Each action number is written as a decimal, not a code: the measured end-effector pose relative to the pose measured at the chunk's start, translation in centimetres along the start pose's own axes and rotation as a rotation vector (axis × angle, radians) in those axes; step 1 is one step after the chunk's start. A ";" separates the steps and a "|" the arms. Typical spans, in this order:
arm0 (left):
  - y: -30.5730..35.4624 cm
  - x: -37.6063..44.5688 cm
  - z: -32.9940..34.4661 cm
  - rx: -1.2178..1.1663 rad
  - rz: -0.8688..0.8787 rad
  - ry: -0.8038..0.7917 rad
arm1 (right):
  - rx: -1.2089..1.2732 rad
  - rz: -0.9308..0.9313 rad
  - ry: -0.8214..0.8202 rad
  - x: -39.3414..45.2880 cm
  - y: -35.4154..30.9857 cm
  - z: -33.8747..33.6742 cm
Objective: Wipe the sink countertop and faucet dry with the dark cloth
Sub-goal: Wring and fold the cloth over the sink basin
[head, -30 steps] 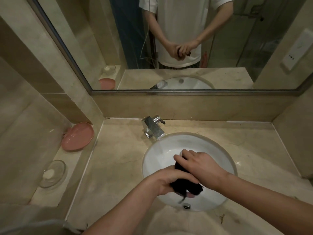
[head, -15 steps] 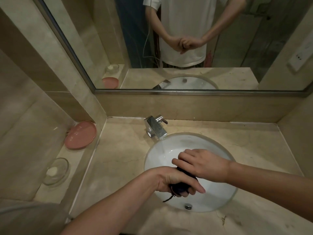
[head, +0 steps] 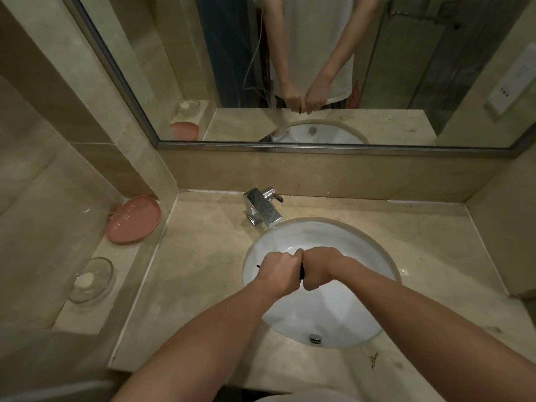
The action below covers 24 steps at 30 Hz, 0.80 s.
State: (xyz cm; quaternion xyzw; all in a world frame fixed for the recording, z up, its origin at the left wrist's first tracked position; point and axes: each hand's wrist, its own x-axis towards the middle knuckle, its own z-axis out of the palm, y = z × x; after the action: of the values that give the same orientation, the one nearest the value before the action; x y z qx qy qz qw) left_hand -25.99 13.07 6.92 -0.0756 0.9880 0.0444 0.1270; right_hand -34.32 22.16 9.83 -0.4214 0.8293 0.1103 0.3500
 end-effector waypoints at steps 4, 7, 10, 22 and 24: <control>0.1 0.8 -0.9 -0.108 -0.013 0.027 | 0.291 0.043 0.153 -0.7 2.0 1.2; -0.3 1.8 -3.1 -0.602 -0.245 -0.222 | 0.272 -0.061 0.626 -2.2 4.5 3.4; -1.3 1.5 -5.6 -1.249 -0.360 -0.611 | 0.025 -0.308 0.951 -3.5 6.0 5.3; 2.7 -1.4 -9.2 -1.383 0.215 -1.433 | -0.451 -0.810 1.169 -8.7 5.7 -2.4; 2.8 -1.2 -9.0 -1.317 0.062 -1.221 | -0.522 -0.733 1.018 -8.5 6.2 -2.6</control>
State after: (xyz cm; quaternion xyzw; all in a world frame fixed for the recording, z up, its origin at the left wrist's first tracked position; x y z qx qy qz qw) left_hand -27.52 15.03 16.10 -0.0696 0.5244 0.6376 0.5599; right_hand -36.95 30.05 16.78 -0.7452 0.6407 -0.0311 -0.1824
